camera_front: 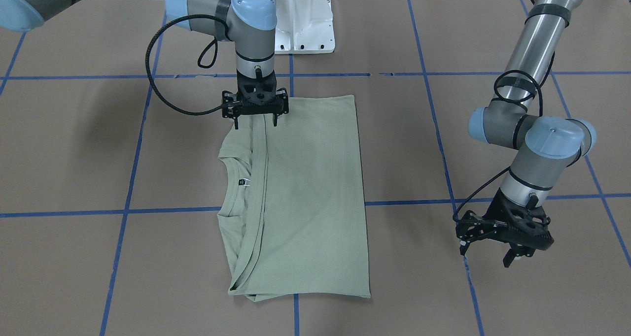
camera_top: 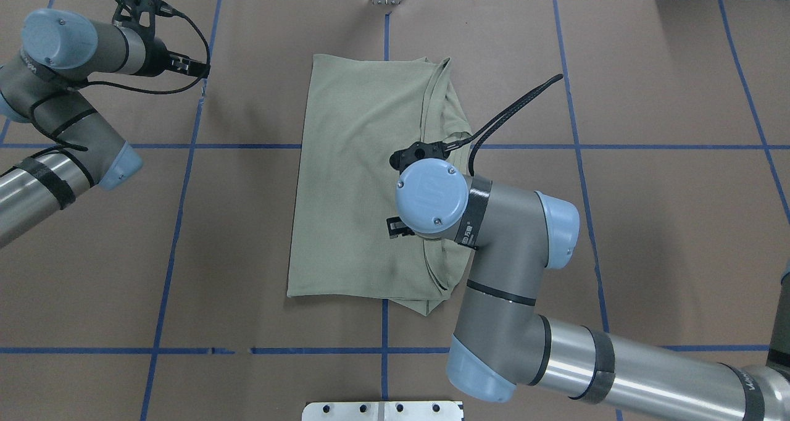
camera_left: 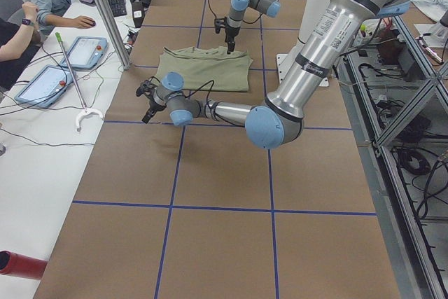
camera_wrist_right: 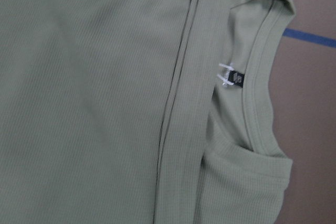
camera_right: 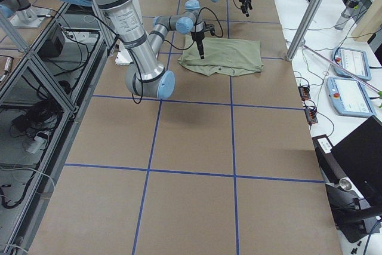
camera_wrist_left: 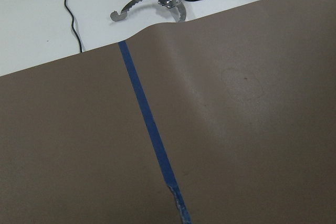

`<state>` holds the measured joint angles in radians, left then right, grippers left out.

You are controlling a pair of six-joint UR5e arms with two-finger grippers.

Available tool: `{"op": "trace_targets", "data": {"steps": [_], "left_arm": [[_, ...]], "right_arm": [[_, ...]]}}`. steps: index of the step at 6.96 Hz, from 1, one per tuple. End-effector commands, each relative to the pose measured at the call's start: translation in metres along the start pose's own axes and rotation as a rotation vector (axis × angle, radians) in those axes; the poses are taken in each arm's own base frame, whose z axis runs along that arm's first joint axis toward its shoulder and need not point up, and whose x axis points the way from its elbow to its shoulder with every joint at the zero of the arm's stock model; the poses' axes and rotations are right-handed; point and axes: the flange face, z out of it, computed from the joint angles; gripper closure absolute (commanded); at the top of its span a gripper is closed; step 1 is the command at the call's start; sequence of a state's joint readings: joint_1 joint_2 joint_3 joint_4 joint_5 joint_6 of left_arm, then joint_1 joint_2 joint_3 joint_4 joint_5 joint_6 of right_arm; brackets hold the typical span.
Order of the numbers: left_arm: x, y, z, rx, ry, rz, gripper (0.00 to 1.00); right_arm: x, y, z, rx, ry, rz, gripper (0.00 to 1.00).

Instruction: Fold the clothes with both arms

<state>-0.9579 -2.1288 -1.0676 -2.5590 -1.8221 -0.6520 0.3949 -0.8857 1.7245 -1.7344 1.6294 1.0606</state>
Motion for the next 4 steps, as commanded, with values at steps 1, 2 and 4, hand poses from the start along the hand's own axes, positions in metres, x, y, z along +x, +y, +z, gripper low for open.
{"op": "trace_targets", "data": {"steps": [1, 2, 4], "left_arm": [[0.0, 0.002, 0.001, -0.002, 0.0, 0.001, 0.0], [-0.001, 0.003, 0.001, -0.003, -0.001, 0.0, 0.0], [0.0, 0.004, 0.002, -0.005, -0.001, 0.002, 0.0]], "right_arm": [[-0.023, 0.042, 0.014, -0.048, 0.02, -0.083, 0.0], [-0.027, 0.049, 0.017, -0.042, 0.029, -0.094, 0.01], [-0.029, 0.055, 0.022, -0.033, 0.044, -0.111, 0.58]]}}
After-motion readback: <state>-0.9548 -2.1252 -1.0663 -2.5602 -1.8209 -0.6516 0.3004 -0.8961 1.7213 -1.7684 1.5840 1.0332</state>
